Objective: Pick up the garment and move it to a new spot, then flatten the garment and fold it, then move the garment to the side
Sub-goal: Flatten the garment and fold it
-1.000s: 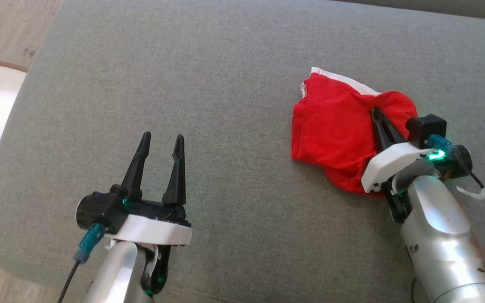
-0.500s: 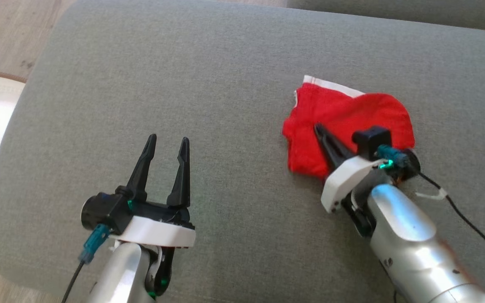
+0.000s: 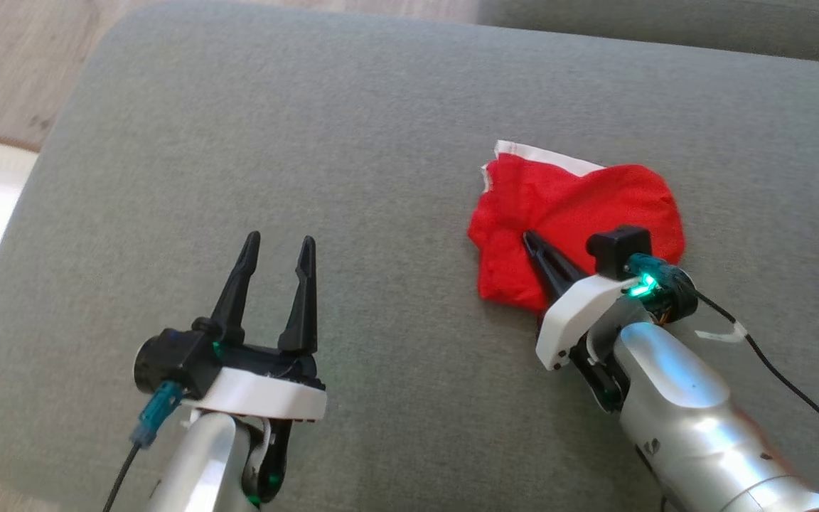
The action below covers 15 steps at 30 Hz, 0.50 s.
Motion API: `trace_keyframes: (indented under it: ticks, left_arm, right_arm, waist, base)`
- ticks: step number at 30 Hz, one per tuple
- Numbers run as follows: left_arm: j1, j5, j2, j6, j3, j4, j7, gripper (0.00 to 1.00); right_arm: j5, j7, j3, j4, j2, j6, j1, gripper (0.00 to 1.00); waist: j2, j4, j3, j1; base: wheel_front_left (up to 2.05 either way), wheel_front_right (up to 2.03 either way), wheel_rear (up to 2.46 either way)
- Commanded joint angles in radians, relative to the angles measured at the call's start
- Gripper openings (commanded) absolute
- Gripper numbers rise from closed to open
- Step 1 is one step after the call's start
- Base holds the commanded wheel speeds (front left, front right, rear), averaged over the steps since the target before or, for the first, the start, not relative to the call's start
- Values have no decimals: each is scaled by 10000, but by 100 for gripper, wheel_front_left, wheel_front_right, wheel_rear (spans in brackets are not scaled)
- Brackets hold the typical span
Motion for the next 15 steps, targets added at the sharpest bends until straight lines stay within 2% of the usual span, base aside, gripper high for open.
trace_keyframes:
  ticks: [1,7,15]
  left_arm:
    - [-100,97,51,32,413,-316,-93,100]
    - [8,197,51,35,661,-508,-93,100]
    - [217,236,51,15,922,-783,-93,100]
  right_arm:
    - [127,-253,153,-260,162,67,-148,0]
    - [296,-844,-295,-941,162,67,-336,0]
    - [-793,-918,-2179,-2927,162,67,428,0]
  waist:
    - [0,-174,-131,0]
    - [0,-860,-499,0]
    - [0,-1897,-866,0]
  base:
    - [0,0,0]
    - [0,0,0]
    - [0,0,0]
